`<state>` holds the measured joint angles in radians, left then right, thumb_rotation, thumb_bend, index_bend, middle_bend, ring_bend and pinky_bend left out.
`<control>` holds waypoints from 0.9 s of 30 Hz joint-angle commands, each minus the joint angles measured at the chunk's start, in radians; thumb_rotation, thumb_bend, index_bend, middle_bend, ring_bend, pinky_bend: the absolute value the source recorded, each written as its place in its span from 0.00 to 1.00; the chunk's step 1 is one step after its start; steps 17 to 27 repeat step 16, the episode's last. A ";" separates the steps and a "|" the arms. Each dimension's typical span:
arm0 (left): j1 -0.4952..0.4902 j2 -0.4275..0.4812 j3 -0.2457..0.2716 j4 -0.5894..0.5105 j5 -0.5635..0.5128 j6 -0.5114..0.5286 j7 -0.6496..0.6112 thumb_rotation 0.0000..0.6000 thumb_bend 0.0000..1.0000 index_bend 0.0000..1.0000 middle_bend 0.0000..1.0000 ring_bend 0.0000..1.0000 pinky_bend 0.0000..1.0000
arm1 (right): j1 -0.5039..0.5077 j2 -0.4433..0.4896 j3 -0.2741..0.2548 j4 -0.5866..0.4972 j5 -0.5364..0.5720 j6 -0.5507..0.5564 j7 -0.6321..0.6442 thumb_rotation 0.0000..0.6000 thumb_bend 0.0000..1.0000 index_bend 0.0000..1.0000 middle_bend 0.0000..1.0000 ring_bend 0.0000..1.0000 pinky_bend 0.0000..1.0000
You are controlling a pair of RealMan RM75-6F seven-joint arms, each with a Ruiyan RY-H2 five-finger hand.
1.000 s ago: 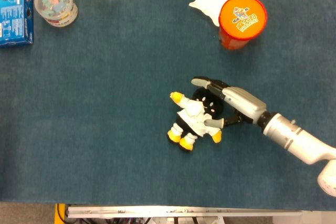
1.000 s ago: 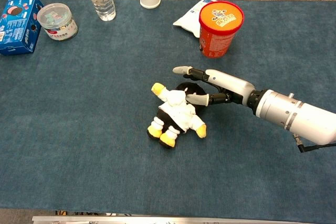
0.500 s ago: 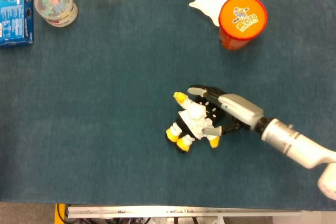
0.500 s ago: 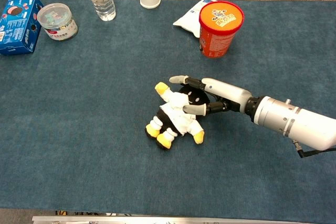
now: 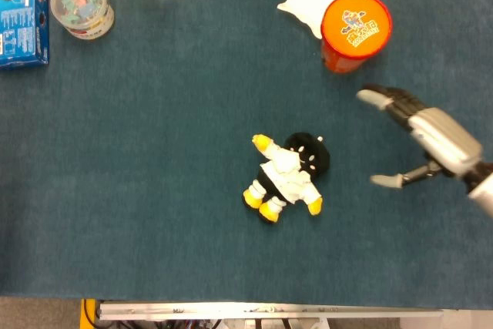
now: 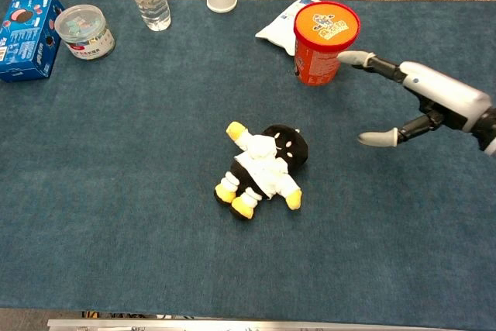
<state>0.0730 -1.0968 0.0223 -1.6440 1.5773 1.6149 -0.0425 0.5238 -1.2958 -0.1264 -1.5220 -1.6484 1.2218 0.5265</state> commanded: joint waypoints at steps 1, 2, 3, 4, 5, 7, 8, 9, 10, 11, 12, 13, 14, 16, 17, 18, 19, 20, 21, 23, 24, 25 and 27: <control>-0.001 0.000 0.000 0.003 0.001 -0.001 -0.003 1.00 0.33 0.12 0.13 0.13 0.09 | -0.098 0.102 -0.004 -0.056 0.025 0.118 -0.143 0.98 0.00 0.00 0.01 0.00 0.00; -0.002 0.000 0.000 0.004 0.001 -0.003 -0.004 1.00 0.33 0.12 0.13 0.13 0.09 | -0.115 0.117 -0.006 -0.068 0.029 0.136 -0.153 0.99 0.00 0.00 0.01 0.00 0.00; -0.003 0.000 0.001 0.004 0.002 -0.005 -0.006 1.00 0.33 0.12 0.13 0.13 0.09 | -0.136 0.139 -0.010 -0.083 0.035 0.156 -0.164 0.99 0.00 0.00 0.01 0.00 0.00; -0.004 -0.001 0.000 0.005 0.004 -0.004 -0.006 1.00 0.33 0.12 0.13 0.13 0.09 | -0.151 0.154 -0.013 -0.093 0.038 0.170 -0.173 1.00 0.00 0.00 0.01 0.00 0.00; -0.004 -0.002 0.000 0.005 0.007 -0.003 -0.006 1.00 0.33 0.12 0.13 0.13 0.09 | -0.167 0.169 -0.015 -0.099 0.041 0.186 -0.185 1.00 0.00 0.00 0.01 0.00 0.00; -0.005 -0.003 0.001 0.004 0.013 0.000 -0.008 1.00 0.33 0.13 0.13 0.13 0.09 | -0.199 0.193 -0.018 -0.108 0.050 0.216 -0.224 1.00 0.00 0.00 0.01 0.00 0.00; -0.005 -0.003 0.001 0.004 0.018 0.004 -0.009 1.00 0.33 0.13 0.13 0.13 0.09 | -0.220 0.208 -0.021 -0.115 0.059 0.232 -0.251 1.00 0.00 0.00 0.01 0.00 0.00; -0.005 -0.004 0.002 0.004 0.024 0.009 -0.009 1.00 0.33 0.12 0.13 0.13 0.09 | -0.241 0.225 -0.025 -0.126 0.072 0.242 -0.277 1.00 0.00 0.00 0.01 0.00 0.00; -0.004 -0.005 0.002 0.004 0.027 0.012 -0.010 1.00 0.33 0.12 0.13 0.13 0.09 | -0.255 0.238 -0.028 -0.135 0.082 0.248 -0.292 1.00 0.00 0.00 0.01 0.00 0.00; -0.004 -0.005 0.002 0.004 0.031 0.015 -0.011 1.00 0.33 0.12 0.13 0.13 0.09 | -0.269 0.249 -0.030 -0.143 0.089 0.255 -0.300 1.00 0.00 0.00 0.01 0.00 0.00; -0.003 -0.006 0.003 0.005 0.034 0.018 -0.012 1.00 0.33 0.12 0.13 0.13 0.09 | -0.282 0.259 -0.032 -0.148 0.095 0.263 -0.305 1.00 0.00 0.00 0.01 0.00 0.00; -0.002 -0.007 0.004 0.006 0.037 0.021 -0.011 1.00 0.33 0.12 0.13 0.13 0.09 | -0.298 0.270 -0.033 -0.152 0.100 0.273 -0.305 1.00 0.00 0.00 0.01 0.00 0.00; -0.002 -0.007 0.004 0.006 0.039 0.023 -0.010 1.00 0.33 0.12 0.13 0.13 0.09 | -0.310 0.276 -0.034 -0.153 0.103 0.280 -0.304 1.00 0.00 0.00 0.01 0.00 0.00; -0.001 -0.009 0.006 0.006 0.045 0.027 -0.007 1.00 0.33 0.12 0.13 0.13 0.09 | -0.334 0.284 -0.032 -0.149 0.106 0.298 -0.299 1.00 0.00 0.00 0.01 0.00 0.00; -0.001 -0.009 0.006 0.006 0.045 0.027 -0.007 1.00 0.33 0.12 0.13 0.13 0.09 | -0.334 0.284 -0.032 -0.149 0.106 0.298 -0.299 1.00 0.00 0.00 0.01 0.00 0.00; -0.001 -0.009 0.006 0.006 0.045 0.027 -0.007 1.00 0.33 0.12 0.13 0.13 0.09 | -0.334 0.284 -0.032 -0.149 0.106 0.298 -0.299 1.00 0.00 0.00 0.01 0.00 0.00; -0.001 -0.009 0.006 0.006 0.045 0.027 -0.007 1.00 0.33 0.12 0.13 0.13 0.09 | -0.334 0.284 -0.032 -0.149 0.106 0.298 -0.299 1.00 0.00 0.00 0.01 0.00 0.00; -0.001 -0.009 0.006 0.006 0.045 0.027 -0.007 1.00 0.33 0.12 0.13 0.13 0.09 | -0.334 0.284 -0.032 -0.149 0.106 0.298 -0.299 1.00 0.00 0.00 0.01 0.00 0.00; -0.001 -0.009 0.006 0.006 0.045 0.027 -0.007 1.00 0.33 0.12 0.13 0.13 0.09 | -0.334 0.284 -0.032 -0.149 0.106 0.298 -0.299 1.00 0.00 0.00 0.01 0.00 0.00; -0.001 -0.009 0.006 0.006 0.045 0.027 -0.007 1.00 0.33 0.12 0.13 0.13 0.09 | -0.334 0.284 -0.032 -0.149 0.106 0.298 -0.299 1.00 0.00 0.00 0.01 0.00 0.00; -0.001 -0.009 0.006 0.006 0.045 0.027 -0.007 1.00 0.33 0.12 0.13 0.13 0.09 | -0.334 0.284 -0.032 -0.149 0.106 0.298 -0.299 1.00 0.00 0.00 0.01 0.00 0.00; -0.001 -0.009 0.006 0.006 0.045 0.027 -0.007 1.00 0.33 0.12 0.13 0.13 0.09 | -0.334 0.284 -0.032 -0.149 0.106 0.298 -0.299 1.00 0.00 0.00 0.01 0.00 0.00; -0.001 -0.009 0.006 0.006 0.045 0.027 -0.007 1.00 0.33 0.12 0.13 0.13 0.09 | -0.334 0.284 -0.032 -0.149 0.106 0.298 -0.299 1.00 0.00 0.00 0.01 0.00 0.00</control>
